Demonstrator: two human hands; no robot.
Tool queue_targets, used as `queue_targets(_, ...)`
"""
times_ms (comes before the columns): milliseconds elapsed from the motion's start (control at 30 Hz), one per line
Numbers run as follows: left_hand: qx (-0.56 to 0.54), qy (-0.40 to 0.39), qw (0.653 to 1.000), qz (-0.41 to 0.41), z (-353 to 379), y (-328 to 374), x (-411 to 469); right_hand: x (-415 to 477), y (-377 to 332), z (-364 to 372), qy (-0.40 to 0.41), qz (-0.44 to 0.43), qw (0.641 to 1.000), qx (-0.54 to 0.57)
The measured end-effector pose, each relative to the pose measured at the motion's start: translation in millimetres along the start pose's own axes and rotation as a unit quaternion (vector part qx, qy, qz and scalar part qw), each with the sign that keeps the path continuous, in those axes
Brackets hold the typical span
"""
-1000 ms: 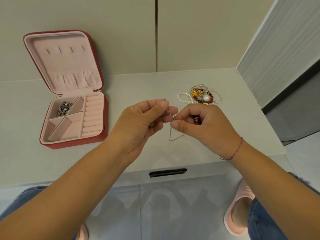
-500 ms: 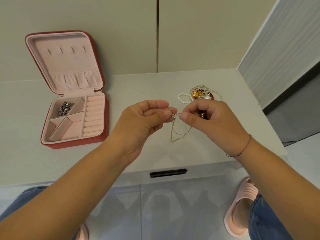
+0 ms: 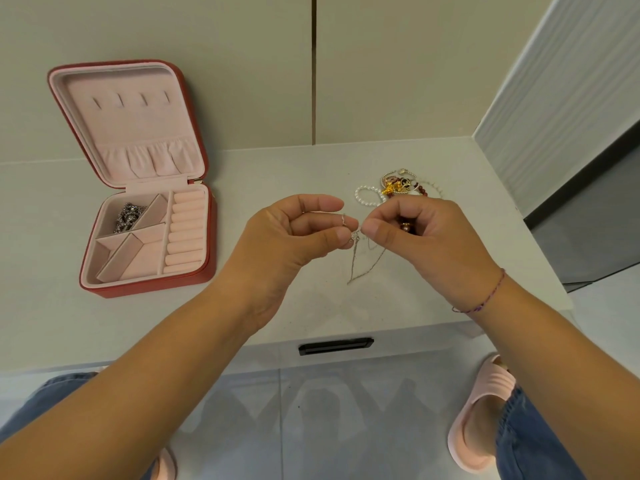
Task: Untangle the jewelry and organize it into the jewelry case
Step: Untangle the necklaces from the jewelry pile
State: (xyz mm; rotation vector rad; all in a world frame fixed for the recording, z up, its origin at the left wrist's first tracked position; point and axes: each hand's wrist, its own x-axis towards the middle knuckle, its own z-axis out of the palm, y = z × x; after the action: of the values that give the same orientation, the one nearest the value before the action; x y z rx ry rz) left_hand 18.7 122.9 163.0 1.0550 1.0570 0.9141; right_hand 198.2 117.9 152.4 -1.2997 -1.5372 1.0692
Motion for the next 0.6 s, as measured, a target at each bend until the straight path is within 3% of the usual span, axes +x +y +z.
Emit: queue_targets(600, -0.024, -0.034, 0.999, 0.021, 1.7, -0.4, -0.3, 0.0, 1.6, -0.7, 0.006, 0.003, 1.0, -0.01)
